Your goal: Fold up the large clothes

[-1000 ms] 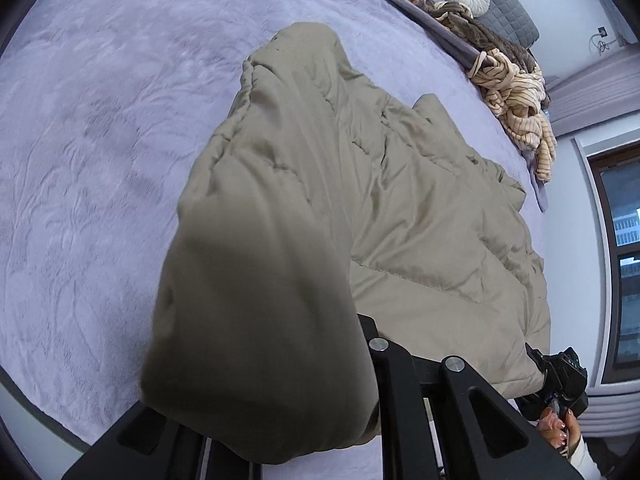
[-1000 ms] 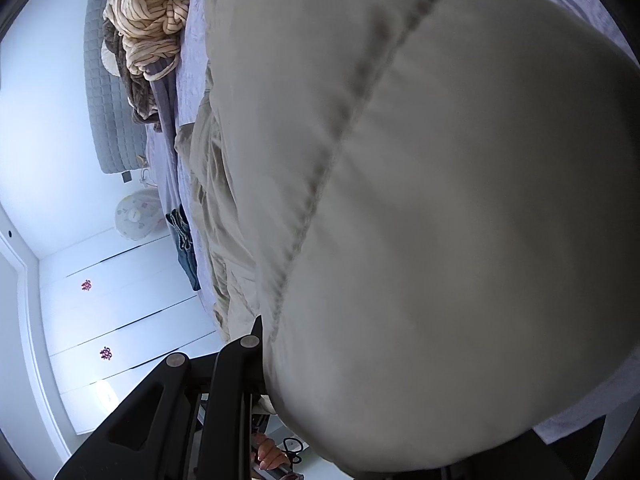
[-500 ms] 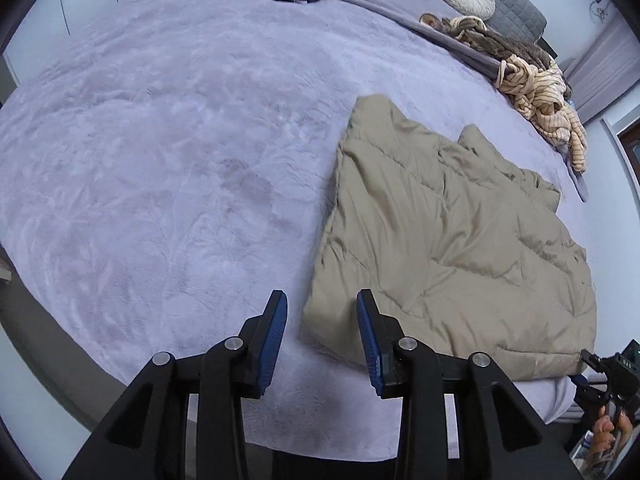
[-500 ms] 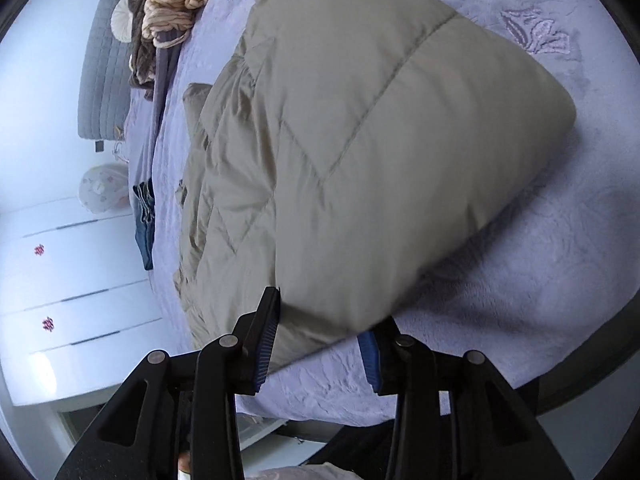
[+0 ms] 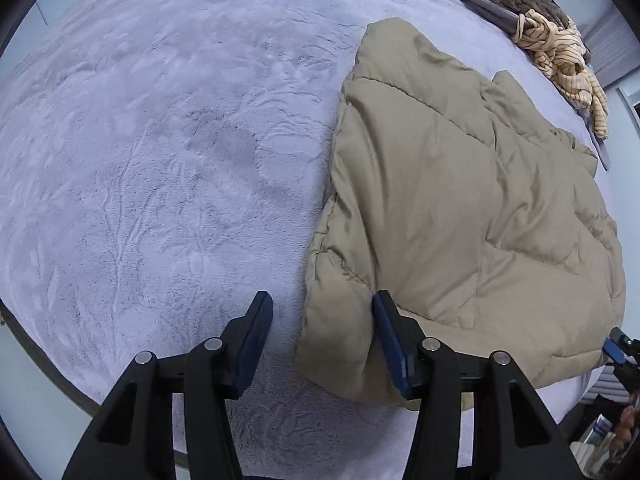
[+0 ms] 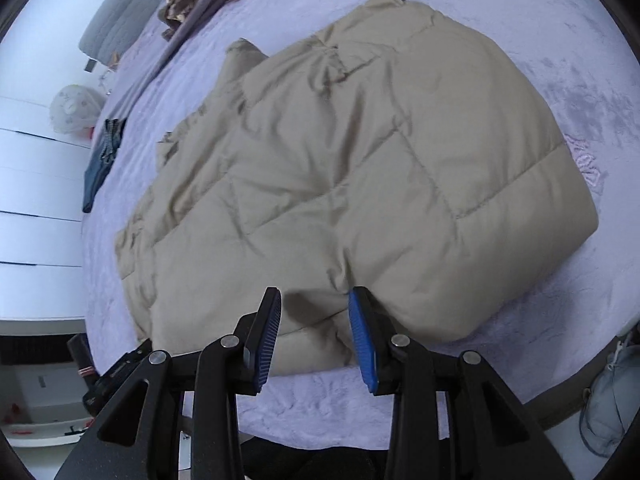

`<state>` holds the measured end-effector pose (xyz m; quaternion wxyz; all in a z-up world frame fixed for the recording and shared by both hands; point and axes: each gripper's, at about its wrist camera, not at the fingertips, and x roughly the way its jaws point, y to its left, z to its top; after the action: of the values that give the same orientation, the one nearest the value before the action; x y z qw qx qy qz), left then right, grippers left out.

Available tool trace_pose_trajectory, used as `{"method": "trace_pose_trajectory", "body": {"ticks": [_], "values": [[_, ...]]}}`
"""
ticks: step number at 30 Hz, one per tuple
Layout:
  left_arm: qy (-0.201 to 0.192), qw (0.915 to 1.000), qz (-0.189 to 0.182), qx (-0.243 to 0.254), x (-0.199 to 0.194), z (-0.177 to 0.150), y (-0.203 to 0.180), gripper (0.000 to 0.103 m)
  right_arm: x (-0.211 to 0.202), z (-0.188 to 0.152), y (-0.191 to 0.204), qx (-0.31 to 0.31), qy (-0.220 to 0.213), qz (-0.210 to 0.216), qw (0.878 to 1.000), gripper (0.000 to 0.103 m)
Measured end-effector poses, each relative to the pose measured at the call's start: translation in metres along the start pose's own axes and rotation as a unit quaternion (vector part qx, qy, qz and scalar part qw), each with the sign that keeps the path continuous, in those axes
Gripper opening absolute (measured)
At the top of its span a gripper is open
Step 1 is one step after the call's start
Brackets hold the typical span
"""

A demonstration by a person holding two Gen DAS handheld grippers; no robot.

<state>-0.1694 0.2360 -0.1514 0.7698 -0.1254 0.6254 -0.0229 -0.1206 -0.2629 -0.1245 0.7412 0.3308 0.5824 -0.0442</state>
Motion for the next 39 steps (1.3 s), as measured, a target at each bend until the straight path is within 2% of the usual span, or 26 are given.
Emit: {"method": "trace_pose_trajectory", "body": {"ticks": [3, 4, 8, 10, 11, 12, 13, 14, 15, 20, 22, 25, 26, 29, 30, 36, 38, 39], "values": [[-0.004, 0.9998, 0.011, 0.016, -0.012, 0.0, 0.001, 0.054, 0.002, -0.005, -0.018, 0.032, 0.009, 0.002, 0.999, 0.036], [-0.004, 0.9997, 0.013, 0.019, -0.016, 0.0, 0.001, 0.054, 0.0, -0.006, -0.019, 0.043, 0.01, 0.004, 0.999, 0.039], [-0.012, 0.9998, 0.004, 0.018, -0.036, 0.002, 0.003, 0.054, -0.009, -0.005, -0.003, 0.042, 0.008, 0.024, 0.999, 0.043], [-0.017, 0.9996, 0.001, 0.021, -0.045, 0.006, 0.001, 0.054, -0.017, -0.011, 0.004, 0.026, 0.003, 0.033, 0.999, 0.053], [-0.022, 0.9994, 0.001, 0.027, -0.049, 0.007, -0.001, 0.054, -0.02, -0.013, 0.011, 0.017, 0.001, 0.036, 0.999, 0.055], [-0.027, 0.9991, 0.001, 0.033, -0.053, 0.007, -0.004, 0.061, -0.021, -0.014, 0.018, 0.008, -0.002, 0.038, 0.999, 0.057], [-0.033, 0.9987, 0.001, 0.038, -0.056, 0.007, -0.009, 0.086, -0.023, -0.016, 0.026, -0.002, -0.005, 0.039, 0.999, 0.058], [-0.041, 0.9983, 0.003, 0.041, -0.059, 0.007, -0.011, 0.097, -0.023, -0.017, 0.033, -0.009, -0.005, 0.039, 0.999, 0.058], [-0.054, 0.9975, 0.006, 0.046, -0.064, 0.006, -0.013, 0.103, -0.022, -0.019, 0.039, -0.014, -0.005, 0.04, 0.999, 0.06], [-0.064, 0.996, 0.001, 0.061, -0.075, 0.005, -0.019, 0.103, -0.019, -0.032, 0.059, -0.034, -0.004, 0.039, 0.999, 0.065], [-0.063, 0.9962, -0.002, 0.061, -0.078, 0.003, -0.019, 0.103, -0.019, -0.039, 0.064, -0.041, -0.005, 0.035, 0.999, 0.07], [-0.055, 0.9969, -0.028, 0.049, -0.079, 0.0, -0.014, 0.103, -0.021, -0.048, 0.07, -0.05, -0.011, 0.032, 0.998, 0.08], [-0.05, 0.9972, -0.03, 0.046, -0.076, -0.001, -0.013, 0.103, -0.021, -0.051, 0.072, -0.053, -0.012, 0.03, 0.998, 0.08], [-0.043, 0.9976, -0.016, 0.052, -0.074, -0.008, -0.011, 0.103, -0.02, -0.059, 0.079, -0.062, -0.011, 0.021, 0.998, 0.085], [-0.043, 0.9974, -0.01, 0.056, -0.073, -0.011, -0.011, 0.103, -0.019, -0.061, 0.08, -0.064, -0.011, 0.019, 0.998, 0.09], [-0.037, 0.9976, -0.007, 0.058, -0.071, -0.024, -0.008, 0.103, -0.014, -0.069, 0.089, -0.086, -0.009, 0.005, 0.996, 0.092], [-0.035, 0.9975, -0.005, 0.061, -0.07, -0.026, -0.009, 0.103, -0.014, -0.071, 0.094, -0.098, -0.015, -0.003, 0.995, 0.103], [-0.033, 0.9974, -0.002, 0.064, -0.069, -0.028, -0.011, 0.103, -0.014, -0.071, 0.096, -0.105, -0.022, -0.003, 0.994, 0.103]]}}
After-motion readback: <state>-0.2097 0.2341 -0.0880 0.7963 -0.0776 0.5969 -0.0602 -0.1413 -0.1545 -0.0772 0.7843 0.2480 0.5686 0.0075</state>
